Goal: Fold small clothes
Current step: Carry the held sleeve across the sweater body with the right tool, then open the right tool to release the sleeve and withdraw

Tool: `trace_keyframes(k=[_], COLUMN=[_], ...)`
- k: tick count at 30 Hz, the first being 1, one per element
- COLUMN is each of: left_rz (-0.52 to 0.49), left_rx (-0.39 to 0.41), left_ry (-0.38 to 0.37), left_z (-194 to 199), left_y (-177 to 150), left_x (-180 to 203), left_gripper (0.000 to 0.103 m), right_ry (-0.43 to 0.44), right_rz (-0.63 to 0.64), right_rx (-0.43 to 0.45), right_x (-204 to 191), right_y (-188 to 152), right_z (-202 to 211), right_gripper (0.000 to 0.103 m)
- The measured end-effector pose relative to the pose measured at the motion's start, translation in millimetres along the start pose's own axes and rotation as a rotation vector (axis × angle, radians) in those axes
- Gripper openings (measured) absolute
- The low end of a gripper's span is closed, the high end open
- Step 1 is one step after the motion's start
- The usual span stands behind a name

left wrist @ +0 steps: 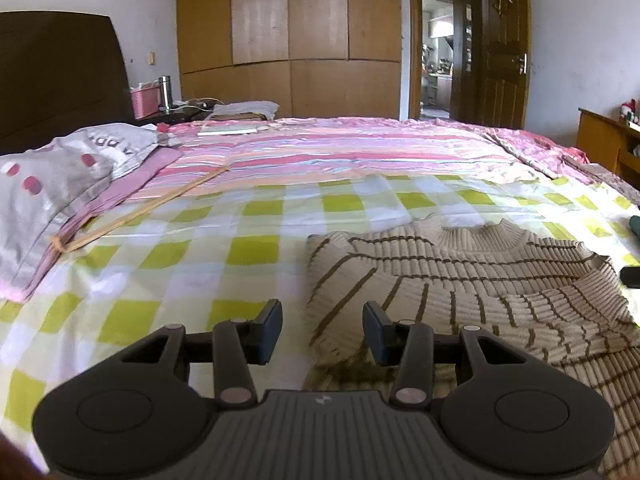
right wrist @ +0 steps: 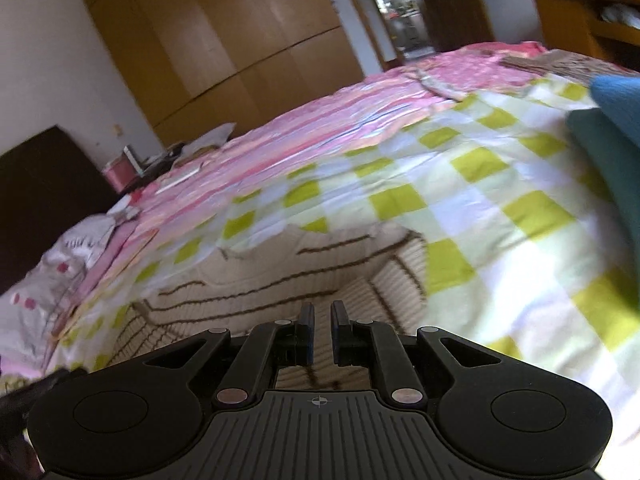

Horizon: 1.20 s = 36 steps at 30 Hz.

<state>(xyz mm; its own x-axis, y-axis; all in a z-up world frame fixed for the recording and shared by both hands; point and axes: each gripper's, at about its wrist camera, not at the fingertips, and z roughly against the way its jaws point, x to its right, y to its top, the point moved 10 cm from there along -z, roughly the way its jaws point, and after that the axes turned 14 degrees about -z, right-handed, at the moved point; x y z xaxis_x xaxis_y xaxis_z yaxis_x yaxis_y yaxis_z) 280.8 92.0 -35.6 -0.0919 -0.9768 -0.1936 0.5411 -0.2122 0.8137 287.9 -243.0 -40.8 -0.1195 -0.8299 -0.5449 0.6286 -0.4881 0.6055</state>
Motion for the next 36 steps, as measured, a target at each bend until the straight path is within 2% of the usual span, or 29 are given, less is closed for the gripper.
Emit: trace_keyframes(k=[5,8,10,15,16,17,20,24,28,32,36], left_rz=[0.017,-0.005,-0.010,-0.009,-0.006,-0.005,-0.017,-0.063,-0.074,-0.085,-0.062], left_rx=[-0.062,-0.148,-0.136,-0.143,-0.130,-0.117,-0.104,-0.134,-0.144,-0.154,-0.187], left_ry=[0.006,0.026,0.026,0.037,0.033,0.026,0.009,-0.003,-0.029,-0.039,-0.075], left_z=[-30.1,-45.7,-45.5,-35.4,-30.5,-25.5,-18.3,-26.5,-23.0,-7.4,18.5], left_y=[-6.6,-23.9,-28.8,-24.0,-21.1,-19.2,-16.3,-19.4,-21.6,-28.5,-49.2], left_x=[1.1,-0.7,-2.1,-4.7,-4.6,-3.4,2.5,14.9,21.5,18.3,13.7], left_gripper=[0.049,0.051,0.057,0.056,0.056,0.056,0.056,0.056,0.056,0.056,0.056], right_ry=[-0.044,-0.068,-0.076,-0.088,-0.081,-0.071,-0.034,-0.059,-0.079,-0.060,-0.038], right_rz=[0.002,-0.019,-0.027,-0.014,-0.004,0.003,0.018,0.057,0.041,0.052,0.030], right_rx=[-0.078,-0.075,-0.074,-0.071,-0.058,-0.046,-0.047,-0.081,-0.131,-0.112,-0.121], right_x=[10.7,23.1,28.7,27.4,23.6,19.8,11.1,11.5,18.3,15.4,22.5], right_y=[-12.8,-13.8,-13.4,-9.9,-9.0,-8.8,-14.6,-26.8,-32.5,-30.8,-38.6], right_z=[-32.2,-35.0,-35.0,-29.3,-24.7,-19.2,-6.2,-9.4,-14.2,4.2,32.6], right_gripper=[0.010,0.002,0.000,0.000,0.009,0.012,0.012,0.012,0.012,0.012,0.013])
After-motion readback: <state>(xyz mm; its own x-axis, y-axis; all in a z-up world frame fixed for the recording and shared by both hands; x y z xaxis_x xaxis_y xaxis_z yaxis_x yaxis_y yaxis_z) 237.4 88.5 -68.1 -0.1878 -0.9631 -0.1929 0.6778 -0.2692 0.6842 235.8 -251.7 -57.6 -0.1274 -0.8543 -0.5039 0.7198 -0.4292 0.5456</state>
